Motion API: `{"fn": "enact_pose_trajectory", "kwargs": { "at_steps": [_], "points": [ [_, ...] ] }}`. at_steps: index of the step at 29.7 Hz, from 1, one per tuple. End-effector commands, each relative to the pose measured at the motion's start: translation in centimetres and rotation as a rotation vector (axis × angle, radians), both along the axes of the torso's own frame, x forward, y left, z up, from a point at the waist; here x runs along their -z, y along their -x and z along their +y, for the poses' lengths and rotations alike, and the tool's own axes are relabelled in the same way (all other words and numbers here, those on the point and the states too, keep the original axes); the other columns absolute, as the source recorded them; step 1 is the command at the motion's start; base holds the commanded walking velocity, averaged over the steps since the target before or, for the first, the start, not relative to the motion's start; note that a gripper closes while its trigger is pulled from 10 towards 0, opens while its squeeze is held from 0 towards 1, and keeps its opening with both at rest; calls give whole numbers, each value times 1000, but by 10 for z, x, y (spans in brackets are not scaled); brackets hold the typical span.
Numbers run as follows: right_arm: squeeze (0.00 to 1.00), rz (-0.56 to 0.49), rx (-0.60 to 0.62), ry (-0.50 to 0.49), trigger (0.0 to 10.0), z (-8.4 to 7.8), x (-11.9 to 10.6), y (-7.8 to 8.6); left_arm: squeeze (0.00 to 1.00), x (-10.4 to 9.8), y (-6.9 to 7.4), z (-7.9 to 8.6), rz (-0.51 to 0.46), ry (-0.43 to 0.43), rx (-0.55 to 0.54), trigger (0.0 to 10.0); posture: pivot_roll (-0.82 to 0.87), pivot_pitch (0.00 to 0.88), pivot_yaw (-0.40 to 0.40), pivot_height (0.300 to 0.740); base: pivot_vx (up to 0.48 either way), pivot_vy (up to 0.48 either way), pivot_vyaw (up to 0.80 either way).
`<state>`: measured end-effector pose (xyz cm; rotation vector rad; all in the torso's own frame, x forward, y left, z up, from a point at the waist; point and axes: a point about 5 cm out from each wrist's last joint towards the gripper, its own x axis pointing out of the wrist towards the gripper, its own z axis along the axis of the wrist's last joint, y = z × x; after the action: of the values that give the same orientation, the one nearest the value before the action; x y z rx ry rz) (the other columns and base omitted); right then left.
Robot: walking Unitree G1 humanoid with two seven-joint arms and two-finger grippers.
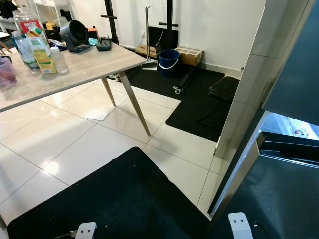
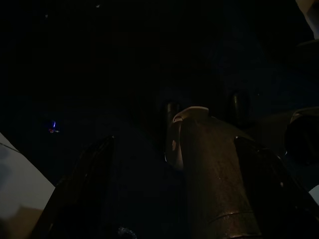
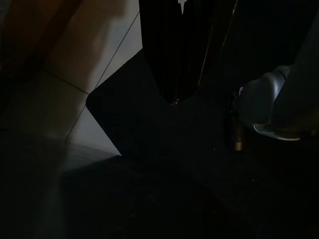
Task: Restocking fridge
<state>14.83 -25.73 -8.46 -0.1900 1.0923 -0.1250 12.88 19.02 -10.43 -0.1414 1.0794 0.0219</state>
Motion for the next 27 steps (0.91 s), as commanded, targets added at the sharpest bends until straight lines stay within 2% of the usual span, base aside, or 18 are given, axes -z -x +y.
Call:
{"fn": "enact_pose_trajectory", "kwargs": {
  "at_steps": [1,7,12,15,22,24,26,27],
  "points": [
    [0,-1,38,2,10000,-3,0,2,0,1,2,-3,13,9,8,10000,-77,0,-20,740,0,0,0],
    [0,-6,47,0,10000,-4,-1,0,0,1,2,-3,13,9,7,10000,-77,0,-20,740,0,0,0],
    [0,16,20,63,10000,-7,-2,-1,0,1,2,-4,12,11,5,10000,-77,0,-20,740,0,0,0],
    [0,-32,21,17,10000,-5,-4,-7,0,1,2,-4,11,13,5,10000,-75,0,-22,740,0,0,0],
    [0,-63,55,55,10000,-10,-9,-15,0,1,2,-5,12,15,4,10000,-75,0,-22,740,0,0,0],
    [0,-88,54,61,10000,-10,-13,-22,0,1,2,-5,13,15,4,10000,-75,0,-22,740,0,0,0],
    [0,-155,78,66,10000,-13,-21,-35,0,1,2,-5,13,15,5,10000,-75,0,-22,740,0,0,0],
    [0,-155,78,66,10000,-13,-21,-35,0,1,2,-5,13,15,5,10000,-75,0,-22,740,0,0,0]
  ]
}}
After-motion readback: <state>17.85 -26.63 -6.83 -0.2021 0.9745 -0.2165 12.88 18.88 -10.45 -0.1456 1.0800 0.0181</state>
